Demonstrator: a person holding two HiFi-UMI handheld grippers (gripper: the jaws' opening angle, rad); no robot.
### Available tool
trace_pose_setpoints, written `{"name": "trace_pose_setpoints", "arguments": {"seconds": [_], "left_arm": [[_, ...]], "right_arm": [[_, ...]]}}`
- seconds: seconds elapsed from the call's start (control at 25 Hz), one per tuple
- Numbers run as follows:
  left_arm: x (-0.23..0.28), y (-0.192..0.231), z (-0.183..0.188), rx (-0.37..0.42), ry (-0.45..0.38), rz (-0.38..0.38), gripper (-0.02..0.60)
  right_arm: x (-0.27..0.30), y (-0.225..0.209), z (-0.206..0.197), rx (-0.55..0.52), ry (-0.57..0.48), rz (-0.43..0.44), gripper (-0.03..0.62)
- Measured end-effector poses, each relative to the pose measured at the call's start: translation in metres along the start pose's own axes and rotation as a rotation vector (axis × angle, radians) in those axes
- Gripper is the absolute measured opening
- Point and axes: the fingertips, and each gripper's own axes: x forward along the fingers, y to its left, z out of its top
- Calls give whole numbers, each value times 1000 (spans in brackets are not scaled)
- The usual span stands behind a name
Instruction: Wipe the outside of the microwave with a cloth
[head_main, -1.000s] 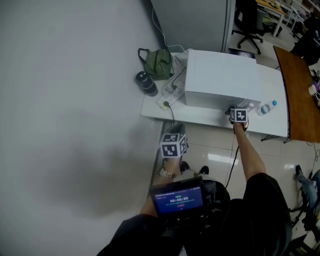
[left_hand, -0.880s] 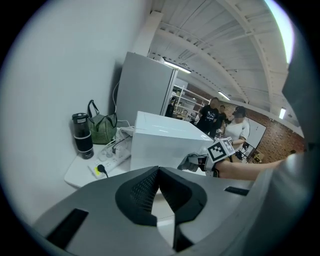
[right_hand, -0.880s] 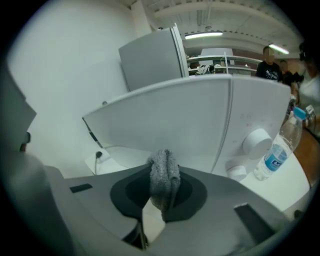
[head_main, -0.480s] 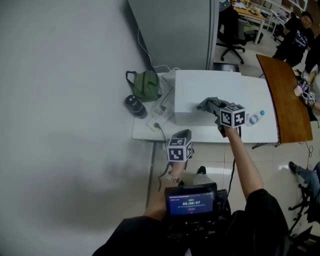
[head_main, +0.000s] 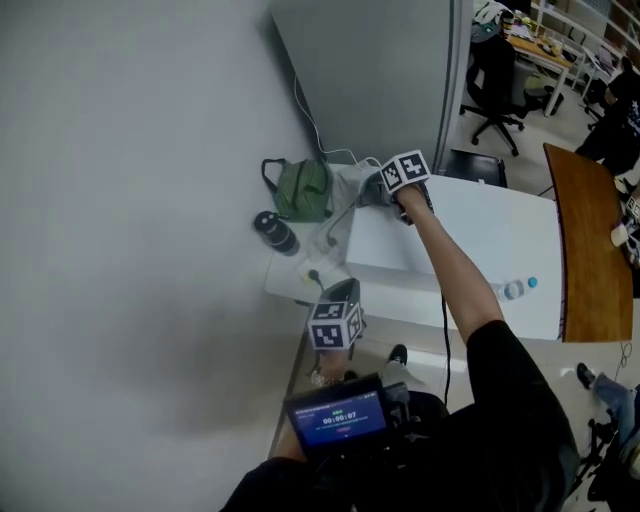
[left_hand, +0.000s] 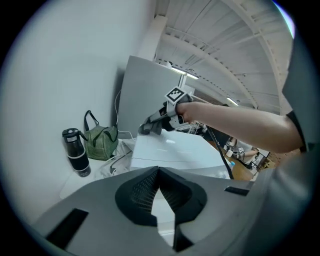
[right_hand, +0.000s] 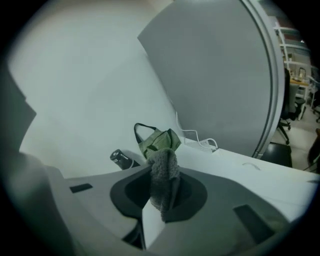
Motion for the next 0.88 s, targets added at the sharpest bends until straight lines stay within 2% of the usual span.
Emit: {"name": "trace_pose_setpoints", "arguments": {"seconds": [0.16,0.4,0.56,0.88], "left_arm": [[-2,16,4,-4,6,46,0],[25,16,19,-15,-6,2,0],[43,0,29,9,-7,-78,0],[69,-34,30,41,12,-198,0]], "right_arm": [[38,-23,0,15,106,-35,40],[12,-61,-15,-33,160,-140,39],[-34,-112,-43,34,144,-202,39],[-169,-229,-119,216,86,-414,39]]}}
